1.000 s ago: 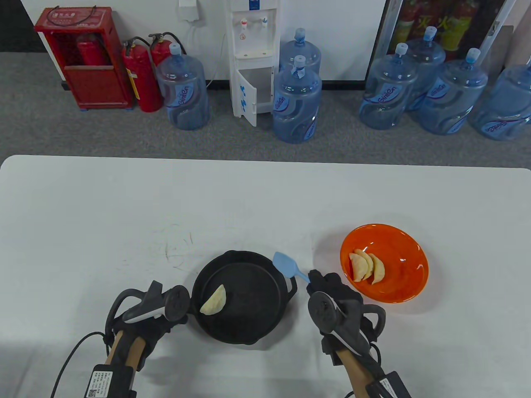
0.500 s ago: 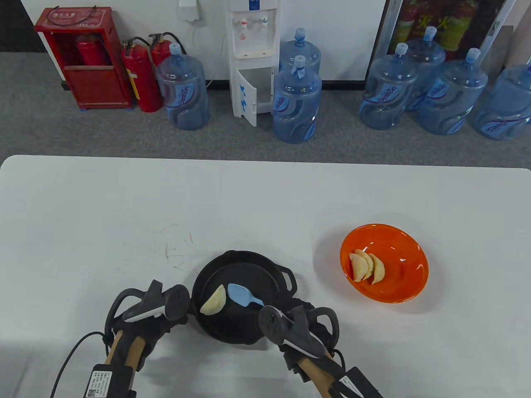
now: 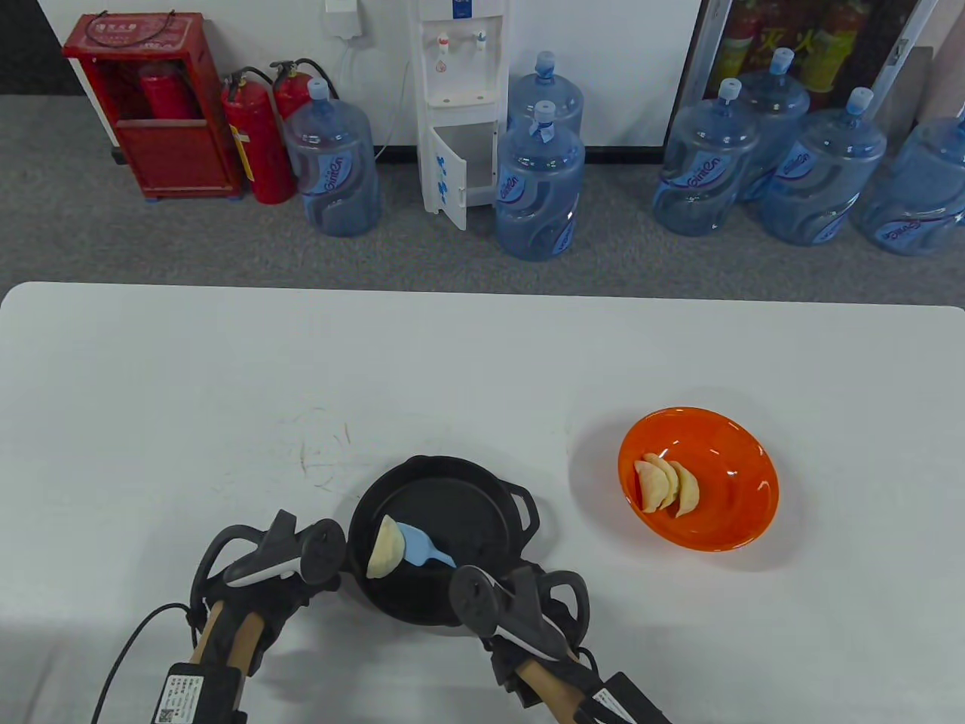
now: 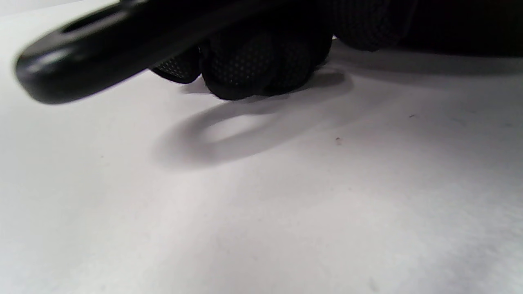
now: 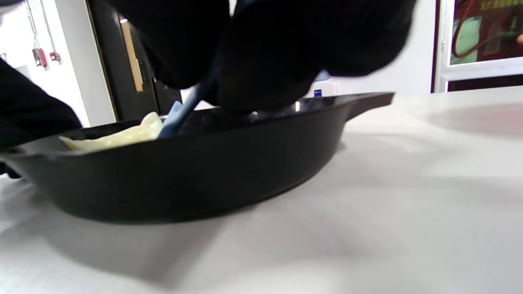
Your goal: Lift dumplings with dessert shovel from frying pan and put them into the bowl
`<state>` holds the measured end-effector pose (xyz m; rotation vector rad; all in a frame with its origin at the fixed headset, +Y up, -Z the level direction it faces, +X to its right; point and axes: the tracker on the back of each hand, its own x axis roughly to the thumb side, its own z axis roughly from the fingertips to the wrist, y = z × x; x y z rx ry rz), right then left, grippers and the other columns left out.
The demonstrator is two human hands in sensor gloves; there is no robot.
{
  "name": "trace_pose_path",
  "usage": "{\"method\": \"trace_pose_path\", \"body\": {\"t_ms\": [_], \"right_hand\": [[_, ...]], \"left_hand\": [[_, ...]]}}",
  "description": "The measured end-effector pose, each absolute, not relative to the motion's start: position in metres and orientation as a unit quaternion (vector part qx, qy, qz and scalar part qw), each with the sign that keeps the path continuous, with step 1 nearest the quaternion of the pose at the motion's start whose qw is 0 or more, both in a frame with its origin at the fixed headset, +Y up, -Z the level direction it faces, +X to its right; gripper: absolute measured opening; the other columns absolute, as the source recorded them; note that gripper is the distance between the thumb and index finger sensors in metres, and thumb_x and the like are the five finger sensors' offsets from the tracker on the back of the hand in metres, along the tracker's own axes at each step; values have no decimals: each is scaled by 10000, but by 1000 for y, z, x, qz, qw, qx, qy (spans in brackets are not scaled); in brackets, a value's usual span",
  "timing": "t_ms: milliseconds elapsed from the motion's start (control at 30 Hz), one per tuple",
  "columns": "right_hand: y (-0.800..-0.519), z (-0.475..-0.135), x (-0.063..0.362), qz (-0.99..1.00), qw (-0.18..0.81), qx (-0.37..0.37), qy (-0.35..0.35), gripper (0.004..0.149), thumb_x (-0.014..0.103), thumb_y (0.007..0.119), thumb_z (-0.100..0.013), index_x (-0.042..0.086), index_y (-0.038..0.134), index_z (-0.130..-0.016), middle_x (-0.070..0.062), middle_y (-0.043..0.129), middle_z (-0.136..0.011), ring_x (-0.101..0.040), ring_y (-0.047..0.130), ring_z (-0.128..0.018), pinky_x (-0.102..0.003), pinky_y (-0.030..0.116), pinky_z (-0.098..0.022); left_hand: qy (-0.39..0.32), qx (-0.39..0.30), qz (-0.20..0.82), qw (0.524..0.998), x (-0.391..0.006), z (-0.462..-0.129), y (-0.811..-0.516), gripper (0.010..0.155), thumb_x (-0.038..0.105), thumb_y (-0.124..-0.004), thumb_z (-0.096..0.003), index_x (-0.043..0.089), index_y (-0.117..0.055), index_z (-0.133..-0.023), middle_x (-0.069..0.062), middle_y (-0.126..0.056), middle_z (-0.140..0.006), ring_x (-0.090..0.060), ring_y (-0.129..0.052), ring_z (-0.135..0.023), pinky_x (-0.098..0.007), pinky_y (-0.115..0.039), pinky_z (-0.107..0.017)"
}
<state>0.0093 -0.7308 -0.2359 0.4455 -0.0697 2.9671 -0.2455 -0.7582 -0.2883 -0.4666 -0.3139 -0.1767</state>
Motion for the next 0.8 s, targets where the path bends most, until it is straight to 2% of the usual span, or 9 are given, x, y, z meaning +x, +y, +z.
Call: {"method": "trace_pose_path", "body": {"t_ms": [133, 467, 800], "right_hand": [[-732, -230, 3, 984, 52, 164, -37, 432, 350, 752, -627, 229, 779, -1040, -111, 884, -876, -137, 980, -442, -357, 880, -336], [-729, -222, -2, 979, 53, 193, -33, 432, 368, 760, -622, 228, 800, -1029, -101, 903, -850, -113, 968, -375, -312, 859, -259], [-727, -230, 17, 971, 157, 171, 56, 416, 393, 781, -614, 226, 850, -988, -93, 940, -784, -84, 937, -277, -289, 840, -194]], "left_hand": [[-154, -230, -86, 957, -245, -288, -758, 527, 492, -682, -565, 274, -653, -1043, 74, -854, -886, -126, -990, -687, -492, -775, -755], [-154, -227, -85, 958, -245, -288, -758, 525, 491, -682, -565, 270, -659, -1041, 73, -859, -881, -124, -993, -682, -492, -778, -752], [-154, -226, -83, 958, -246, -288, -758, 524, 492, -682, -563, 275, -659, -1039, 77, -858, -880, -124, -992, -682, -490, -779, -751]]}}
